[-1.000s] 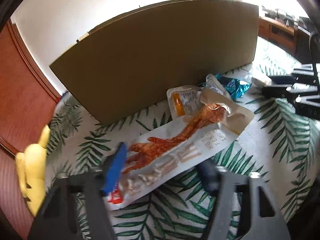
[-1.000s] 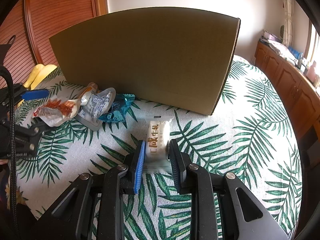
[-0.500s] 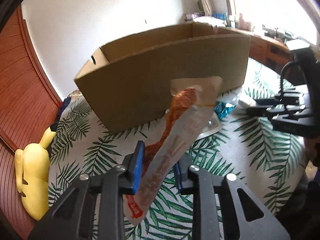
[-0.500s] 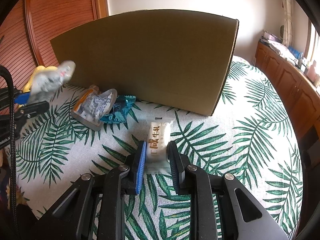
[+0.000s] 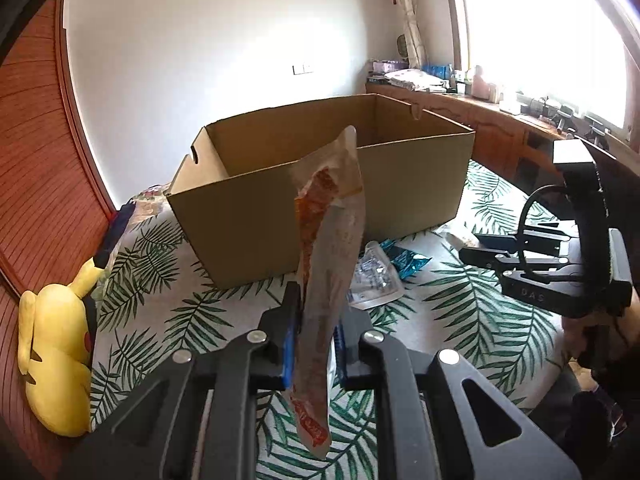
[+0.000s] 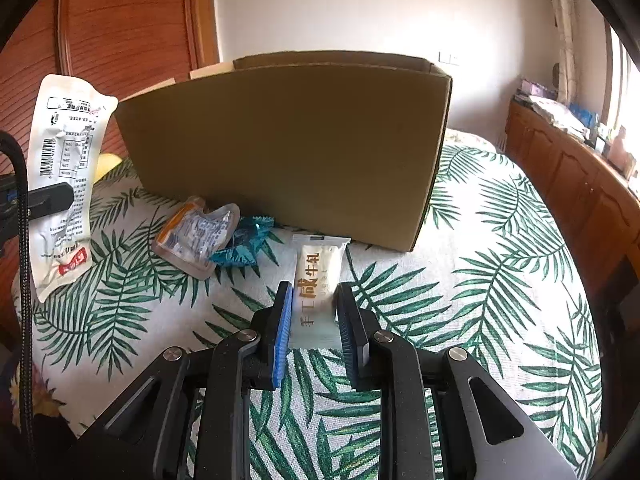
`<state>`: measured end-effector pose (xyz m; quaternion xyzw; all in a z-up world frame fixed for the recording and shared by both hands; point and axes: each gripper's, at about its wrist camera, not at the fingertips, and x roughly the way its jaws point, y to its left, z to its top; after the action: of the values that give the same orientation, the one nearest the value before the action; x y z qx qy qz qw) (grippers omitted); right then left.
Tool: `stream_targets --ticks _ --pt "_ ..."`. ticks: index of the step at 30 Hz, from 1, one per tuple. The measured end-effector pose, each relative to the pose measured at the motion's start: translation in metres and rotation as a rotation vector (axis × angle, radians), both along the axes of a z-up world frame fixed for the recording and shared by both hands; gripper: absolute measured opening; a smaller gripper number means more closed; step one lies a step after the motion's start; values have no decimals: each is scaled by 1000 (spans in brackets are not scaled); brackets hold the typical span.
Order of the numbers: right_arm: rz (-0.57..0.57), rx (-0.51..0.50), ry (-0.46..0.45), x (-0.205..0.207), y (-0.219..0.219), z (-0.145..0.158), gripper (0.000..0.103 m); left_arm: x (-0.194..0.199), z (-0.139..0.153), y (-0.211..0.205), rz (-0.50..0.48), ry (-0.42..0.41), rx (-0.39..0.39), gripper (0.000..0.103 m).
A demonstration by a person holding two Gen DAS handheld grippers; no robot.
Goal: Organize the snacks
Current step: 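Carry the spicy strip packet and milk candy bar over the box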
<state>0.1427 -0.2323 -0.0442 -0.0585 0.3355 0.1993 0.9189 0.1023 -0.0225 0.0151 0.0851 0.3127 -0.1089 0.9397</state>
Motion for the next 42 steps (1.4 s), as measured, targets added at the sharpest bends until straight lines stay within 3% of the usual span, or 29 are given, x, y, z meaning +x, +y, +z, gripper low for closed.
stream_targets --ticks 17,24,33,42 --pt "-3 25 -77 -10 -9 12 20 -1 30 -5 -2 -55 -69 12" --pt "6 39 -65 -8 -12 18 20 9 43 -5 -15 -68 -113 12" --pt "62 38 -147 -19 -9 65 20 33 66 -2 -36 -97 -179 12" --pt "114 65 -210 -1 0 112 20 74 86 7 -53 -127 -215 12"
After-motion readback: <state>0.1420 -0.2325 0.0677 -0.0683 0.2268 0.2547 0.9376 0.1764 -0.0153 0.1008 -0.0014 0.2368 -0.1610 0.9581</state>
